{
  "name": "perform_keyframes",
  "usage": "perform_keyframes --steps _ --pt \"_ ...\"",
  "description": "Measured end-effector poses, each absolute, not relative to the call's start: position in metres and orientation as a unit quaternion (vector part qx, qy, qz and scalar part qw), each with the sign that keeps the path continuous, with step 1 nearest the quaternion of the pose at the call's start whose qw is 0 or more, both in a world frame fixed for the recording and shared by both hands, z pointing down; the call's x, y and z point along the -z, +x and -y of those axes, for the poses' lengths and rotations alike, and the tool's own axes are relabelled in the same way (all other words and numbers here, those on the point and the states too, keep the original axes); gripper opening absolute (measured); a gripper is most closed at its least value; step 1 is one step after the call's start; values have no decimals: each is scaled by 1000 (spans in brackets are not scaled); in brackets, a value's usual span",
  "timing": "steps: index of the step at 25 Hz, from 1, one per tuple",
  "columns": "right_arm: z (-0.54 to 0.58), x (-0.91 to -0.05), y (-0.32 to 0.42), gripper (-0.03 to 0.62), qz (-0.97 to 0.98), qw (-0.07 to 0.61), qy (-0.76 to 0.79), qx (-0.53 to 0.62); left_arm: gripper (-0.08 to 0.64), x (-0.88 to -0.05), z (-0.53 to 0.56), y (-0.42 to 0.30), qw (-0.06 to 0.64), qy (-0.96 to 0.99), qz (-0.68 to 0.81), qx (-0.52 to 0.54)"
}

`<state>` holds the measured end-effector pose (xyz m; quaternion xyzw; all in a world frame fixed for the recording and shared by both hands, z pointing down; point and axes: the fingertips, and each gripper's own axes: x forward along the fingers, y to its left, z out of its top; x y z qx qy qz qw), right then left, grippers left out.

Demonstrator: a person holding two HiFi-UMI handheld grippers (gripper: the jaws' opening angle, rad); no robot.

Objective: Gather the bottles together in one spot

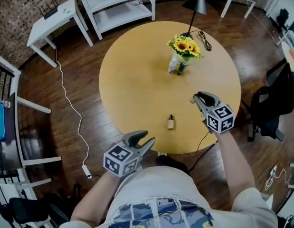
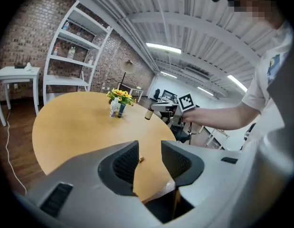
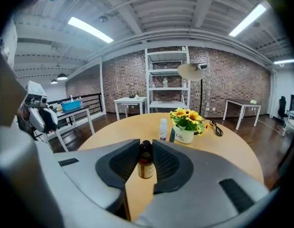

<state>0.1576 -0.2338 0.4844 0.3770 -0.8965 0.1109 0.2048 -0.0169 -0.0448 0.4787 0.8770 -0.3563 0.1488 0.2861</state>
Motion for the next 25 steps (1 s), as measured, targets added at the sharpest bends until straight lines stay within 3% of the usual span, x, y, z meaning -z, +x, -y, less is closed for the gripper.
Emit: perform_keyframes --steps 13,25 --pt "436 -578 175 67 884 199 407 -115 150 -502 109 -6 351 814 441 -143" --pt "465 -621 163 78 878 225 414 -89 150 -515 121 6 369 802 445 -154"
